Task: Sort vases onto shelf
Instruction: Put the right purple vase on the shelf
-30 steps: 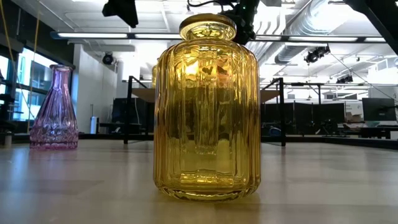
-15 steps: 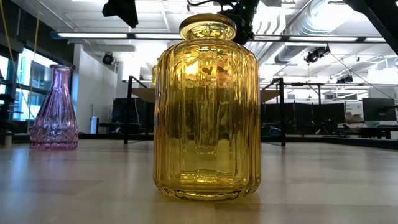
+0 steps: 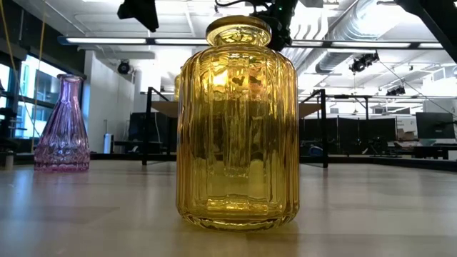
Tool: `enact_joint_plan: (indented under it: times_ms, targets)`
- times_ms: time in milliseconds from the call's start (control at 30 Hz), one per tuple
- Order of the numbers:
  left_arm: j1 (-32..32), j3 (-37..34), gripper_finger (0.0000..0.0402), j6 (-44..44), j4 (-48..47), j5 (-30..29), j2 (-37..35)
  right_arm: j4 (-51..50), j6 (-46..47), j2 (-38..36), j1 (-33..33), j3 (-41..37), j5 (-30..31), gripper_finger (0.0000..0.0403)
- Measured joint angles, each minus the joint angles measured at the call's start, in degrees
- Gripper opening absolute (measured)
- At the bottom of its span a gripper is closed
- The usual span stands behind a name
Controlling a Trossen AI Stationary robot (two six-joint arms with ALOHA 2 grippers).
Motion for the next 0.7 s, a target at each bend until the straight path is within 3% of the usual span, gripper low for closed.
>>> enact_joint_plan:
  times_ms: [700]
  targets:
    - [-0.02, 0.0, 0.0071, 0.31, -0.02, 0.0, 0.0, -0.56, 0.03, 1.89, 0.04, 0.17, 1.76, 0.0012]
